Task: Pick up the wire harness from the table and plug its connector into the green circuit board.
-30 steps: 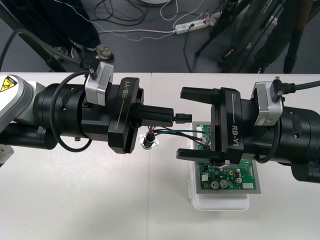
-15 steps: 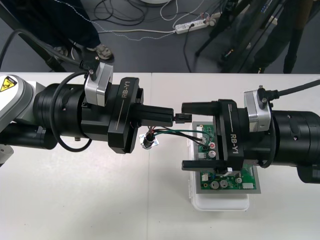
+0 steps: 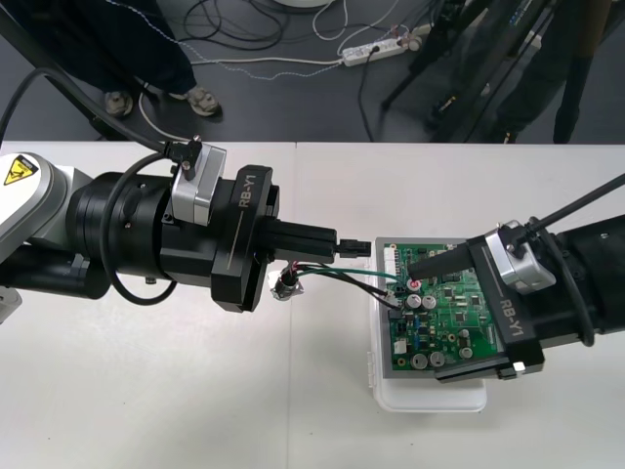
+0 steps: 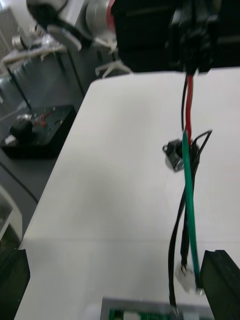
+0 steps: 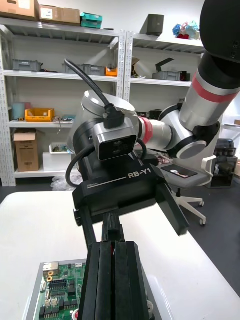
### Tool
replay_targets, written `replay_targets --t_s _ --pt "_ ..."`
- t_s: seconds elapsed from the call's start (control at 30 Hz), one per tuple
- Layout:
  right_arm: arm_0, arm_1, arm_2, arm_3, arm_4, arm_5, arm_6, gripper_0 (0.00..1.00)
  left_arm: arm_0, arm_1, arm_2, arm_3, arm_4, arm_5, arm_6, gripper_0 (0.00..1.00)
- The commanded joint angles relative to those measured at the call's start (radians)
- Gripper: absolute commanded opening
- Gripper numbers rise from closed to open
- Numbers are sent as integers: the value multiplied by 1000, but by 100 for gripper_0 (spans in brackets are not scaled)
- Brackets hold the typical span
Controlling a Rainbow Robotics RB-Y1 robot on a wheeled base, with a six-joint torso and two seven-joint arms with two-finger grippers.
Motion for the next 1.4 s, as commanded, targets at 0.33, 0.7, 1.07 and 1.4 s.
replay_targets --t_s 0.33,0.7,1.07,1.4 --pt "-112 -50 -141 -33 178 -111 -218 100 28 56 -21 -18 5 35 -50 0" --pt "-108 -160 -95 -32 362 -111 -242 100 70 56 -38 22 5 29 -72 0" --pt "-103 -271 13 -32 542 -111 -249 100 128 56 -38 53 5 16 -102 0" --pt "-103 -261 79 -32 695 -111 -241 100 154 7 -38 134 -17 -48 -148 0"
